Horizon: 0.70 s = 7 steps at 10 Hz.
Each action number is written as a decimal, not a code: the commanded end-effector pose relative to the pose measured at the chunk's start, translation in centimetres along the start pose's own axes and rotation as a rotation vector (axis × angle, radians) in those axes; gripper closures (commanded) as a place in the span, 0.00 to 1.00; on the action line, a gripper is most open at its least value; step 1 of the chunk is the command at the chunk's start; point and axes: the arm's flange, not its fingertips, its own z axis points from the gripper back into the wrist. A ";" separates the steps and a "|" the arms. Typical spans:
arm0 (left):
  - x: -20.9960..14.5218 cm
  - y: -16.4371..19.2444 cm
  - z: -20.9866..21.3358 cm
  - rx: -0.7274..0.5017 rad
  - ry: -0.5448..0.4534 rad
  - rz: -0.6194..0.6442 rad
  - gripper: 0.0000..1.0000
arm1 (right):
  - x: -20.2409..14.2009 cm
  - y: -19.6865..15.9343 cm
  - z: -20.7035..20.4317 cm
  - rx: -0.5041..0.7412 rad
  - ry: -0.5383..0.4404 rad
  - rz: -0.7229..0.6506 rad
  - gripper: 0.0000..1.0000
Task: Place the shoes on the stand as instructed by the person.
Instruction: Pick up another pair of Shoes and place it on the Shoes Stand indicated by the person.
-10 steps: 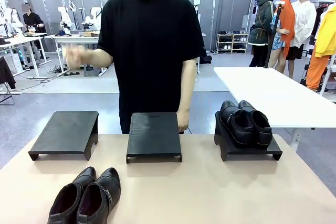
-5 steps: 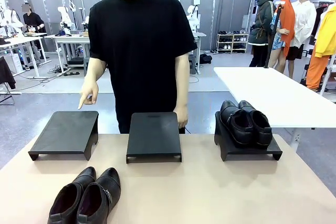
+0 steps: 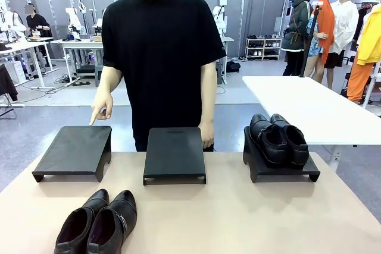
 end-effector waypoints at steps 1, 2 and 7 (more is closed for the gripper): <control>1.5 -4.1 -4.5 0.089 0.158 -0.018 0.00 | -0.2 0.0 0.2 0.004 0.005 0.012 0.00; 2.2 -5.6 -7.0 0.124 0.232 -0.016 0.00 | -0.2 0.0 0.2 0.004 0.005 0.012 0.00; 1.6 -10.3 -19.2 0.461 0.595 -0.028 0.00 | -0.2 0.0 0.2 0.004 0.005 0.012 0.00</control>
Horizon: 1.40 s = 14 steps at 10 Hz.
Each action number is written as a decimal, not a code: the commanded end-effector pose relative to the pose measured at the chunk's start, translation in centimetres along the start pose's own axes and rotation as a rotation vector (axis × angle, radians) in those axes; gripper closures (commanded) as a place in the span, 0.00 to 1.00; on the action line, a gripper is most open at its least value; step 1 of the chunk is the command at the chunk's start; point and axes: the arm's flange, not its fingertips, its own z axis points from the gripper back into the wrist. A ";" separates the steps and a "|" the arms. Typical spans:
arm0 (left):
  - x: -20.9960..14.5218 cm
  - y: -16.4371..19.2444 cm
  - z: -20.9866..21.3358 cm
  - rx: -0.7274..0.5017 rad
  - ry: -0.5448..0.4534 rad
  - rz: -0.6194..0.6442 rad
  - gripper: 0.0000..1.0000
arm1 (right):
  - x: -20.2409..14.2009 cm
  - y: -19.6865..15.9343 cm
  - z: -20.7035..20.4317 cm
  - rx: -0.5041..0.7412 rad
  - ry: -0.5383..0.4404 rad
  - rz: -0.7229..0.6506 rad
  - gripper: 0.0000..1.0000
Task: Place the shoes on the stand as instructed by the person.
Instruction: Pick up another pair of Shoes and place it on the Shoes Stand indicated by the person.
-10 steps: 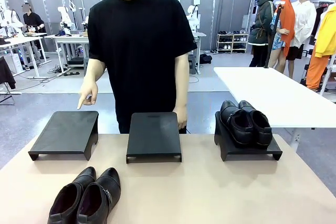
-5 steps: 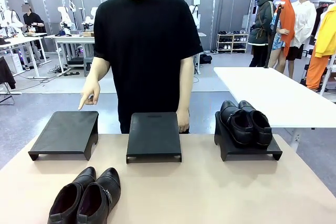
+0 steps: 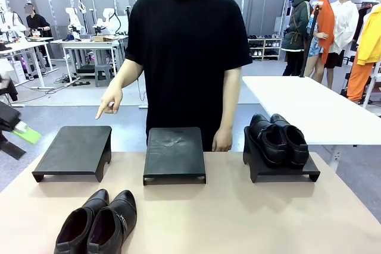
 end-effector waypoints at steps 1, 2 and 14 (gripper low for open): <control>0.6 -1.3 -2.5 0.167 0.115 0.056 0.00 | -0.2 0.1 0.2 0.005 0.006 0.015 0.00; 0.1 -1.8 -4.4 0.260 0.133 0.066 0.00 | -0.2 0.1 0.2 0.005 0.006 0.015 0.00; -0.1 -2.4 -11.0 0.479 0.028 0.073 0.00 | -0.2 0.1 0.2 0.005 0.006 0.015 0.00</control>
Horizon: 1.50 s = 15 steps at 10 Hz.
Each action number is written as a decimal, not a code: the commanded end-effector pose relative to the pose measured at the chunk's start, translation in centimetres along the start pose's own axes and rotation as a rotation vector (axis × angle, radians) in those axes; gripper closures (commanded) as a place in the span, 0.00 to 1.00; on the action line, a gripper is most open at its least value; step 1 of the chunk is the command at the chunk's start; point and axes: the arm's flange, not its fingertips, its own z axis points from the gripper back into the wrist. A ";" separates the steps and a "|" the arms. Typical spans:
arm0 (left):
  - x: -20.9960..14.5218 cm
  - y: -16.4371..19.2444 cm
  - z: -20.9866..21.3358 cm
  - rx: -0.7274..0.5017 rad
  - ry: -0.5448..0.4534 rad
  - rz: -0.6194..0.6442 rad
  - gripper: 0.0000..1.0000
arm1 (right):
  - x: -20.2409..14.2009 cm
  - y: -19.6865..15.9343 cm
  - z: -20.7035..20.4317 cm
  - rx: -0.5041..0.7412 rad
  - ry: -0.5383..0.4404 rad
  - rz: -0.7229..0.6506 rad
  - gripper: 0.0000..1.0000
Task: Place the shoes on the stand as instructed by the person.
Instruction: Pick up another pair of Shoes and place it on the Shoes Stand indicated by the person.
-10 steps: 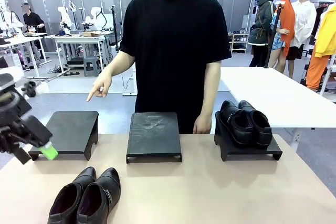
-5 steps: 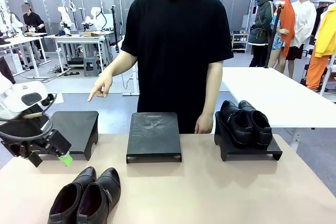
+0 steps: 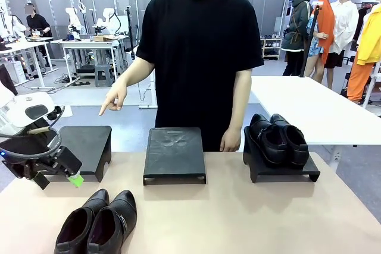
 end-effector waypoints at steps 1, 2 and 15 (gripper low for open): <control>0.0 0.0 0.0 0.000 0.000 0.000 0.00 | -0.2 0.1 0.1 0.005 0.007 0.015 0.00; 0.2 -0.8 -1.5 0.025 0.049 0.016 0.00 | -0.2 0.1 0.1 0.005 0.007 0.015 0.00; -0.1 -2.3 -14.1 0.127 0.197 0.270 0.00 | -0.2 0.1 0.1 0.005 0.007 0.015 0.00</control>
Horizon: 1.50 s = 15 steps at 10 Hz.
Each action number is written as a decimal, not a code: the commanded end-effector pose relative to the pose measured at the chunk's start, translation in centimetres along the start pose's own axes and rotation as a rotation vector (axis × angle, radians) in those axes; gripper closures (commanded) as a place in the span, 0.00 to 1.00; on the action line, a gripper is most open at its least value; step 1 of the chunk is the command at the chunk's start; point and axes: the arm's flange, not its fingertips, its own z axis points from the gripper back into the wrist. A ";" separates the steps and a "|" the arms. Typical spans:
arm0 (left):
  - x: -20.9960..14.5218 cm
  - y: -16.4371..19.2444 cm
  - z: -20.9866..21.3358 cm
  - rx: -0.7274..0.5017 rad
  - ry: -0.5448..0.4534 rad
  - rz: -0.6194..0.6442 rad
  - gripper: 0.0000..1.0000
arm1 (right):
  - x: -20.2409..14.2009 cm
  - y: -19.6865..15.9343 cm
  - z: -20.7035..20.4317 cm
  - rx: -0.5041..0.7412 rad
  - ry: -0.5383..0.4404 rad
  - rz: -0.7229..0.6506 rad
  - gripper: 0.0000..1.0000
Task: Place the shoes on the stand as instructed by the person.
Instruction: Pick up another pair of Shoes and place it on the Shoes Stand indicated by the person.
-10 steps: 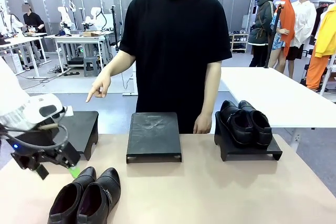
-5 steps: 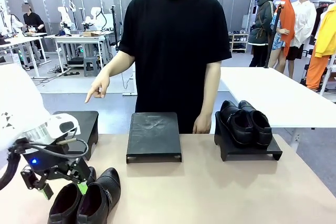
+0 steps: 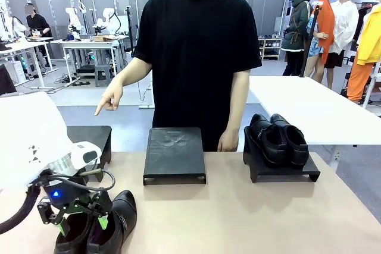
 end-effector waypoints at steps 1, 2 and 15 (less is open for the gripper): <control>1.0 -0.2 -2.1 0.016 -0.026 0.022 0.00 | -0.2 0.0 0.1 0.004 0.006 0.016 0.00; 0.9 -0.2 -2.4 0.023 -0.018 0.025 0.00 | -0.2 0.0 0.1 0.004 0.006 0.016 0.00; 0.8 -1.9 -2.1 0.080 -0.021 -0.009 1.00 | -0.2 0.0 0.1 0.004 0.006 0.016 0.00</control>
